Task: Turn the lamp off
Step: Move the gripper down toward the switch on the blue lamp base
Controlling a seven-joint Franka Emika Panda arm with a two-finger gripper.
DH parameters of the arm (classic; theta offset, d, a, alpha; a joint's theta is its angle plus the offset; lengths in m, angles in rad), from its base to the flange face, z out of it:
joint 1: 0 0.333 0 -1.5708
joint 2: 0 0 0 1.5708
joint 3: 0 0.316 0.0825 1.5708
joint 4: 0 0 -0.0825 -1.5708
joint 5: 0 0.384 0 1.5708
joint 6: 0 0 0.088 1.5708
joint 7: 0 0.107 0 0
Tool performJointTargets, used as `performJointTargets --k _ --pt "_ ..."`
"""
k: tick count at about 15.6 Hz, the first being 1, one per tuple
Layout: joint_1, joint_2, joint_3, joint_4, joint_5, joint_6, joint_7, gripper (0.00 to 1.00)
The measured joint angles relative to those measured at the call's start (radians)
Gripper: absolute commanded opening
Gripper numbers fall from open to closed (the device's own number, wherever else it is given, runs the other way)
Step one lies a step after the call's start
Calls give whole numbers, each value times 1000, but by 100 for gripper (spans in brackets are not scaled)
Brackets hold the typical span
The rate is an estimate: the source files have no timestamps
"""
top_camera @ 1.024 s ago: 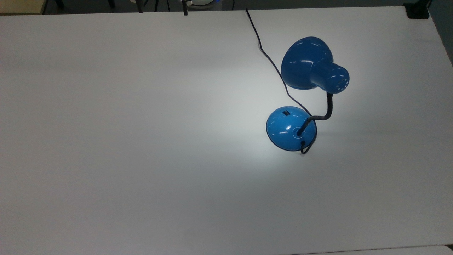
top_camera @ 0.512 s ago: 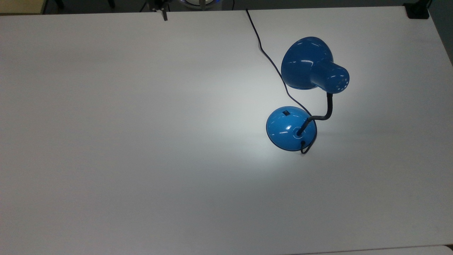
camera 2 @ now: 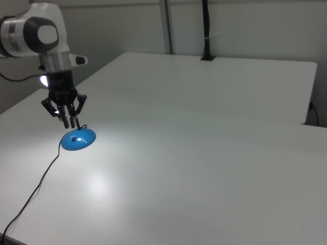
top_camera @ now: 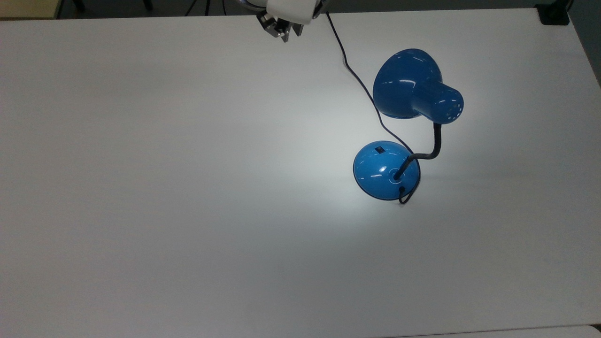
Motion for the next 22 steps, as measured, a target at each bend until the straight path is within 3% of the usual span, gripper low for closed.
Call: performJointTargets --k 9,22 --pt "89 98 31 -173 12 433 164 0" --pt "161 251 33 -178 12 812 229 0"
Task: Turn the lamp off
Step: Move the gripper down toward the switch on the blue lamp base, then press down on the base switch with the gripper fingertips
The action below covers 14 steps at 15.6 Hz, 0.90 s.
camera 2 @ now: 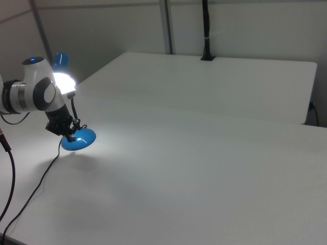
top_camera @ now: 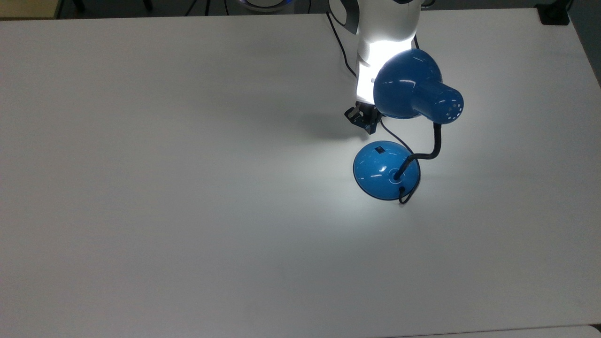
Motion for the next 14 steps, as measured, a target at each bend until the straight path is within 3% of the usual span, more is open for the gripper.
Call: performJointTargets --k 14 --pt "11 49 1 5 0 114 85 0"
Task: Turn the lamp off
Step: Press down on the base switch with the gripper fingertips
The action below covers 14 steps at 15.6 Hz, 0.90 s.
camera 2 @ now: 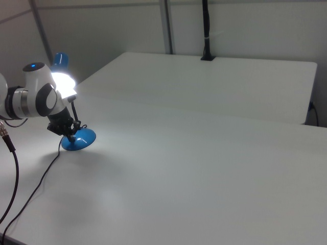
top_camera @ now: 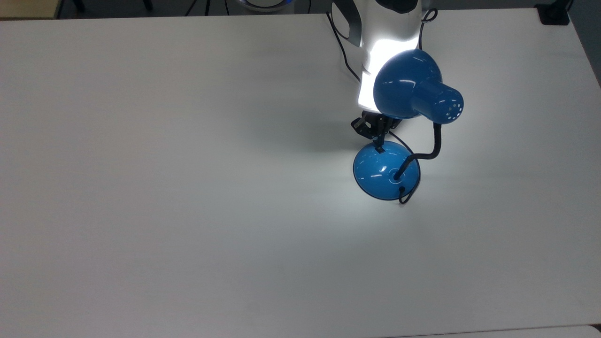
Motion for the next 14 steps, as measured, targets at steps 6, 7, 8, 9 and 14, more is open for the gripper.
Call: performJointTargets --k 6,7,8,9,14 --pt "0 16 0 5 0 51 39 0" --pt "0 19 0 5 0 55 46 0" --pt "0 19 0 5 0 55 50 0" --pt "0 19 0 5 0 55 51 0" --pt "0 19 0 5 0 55 52 0"
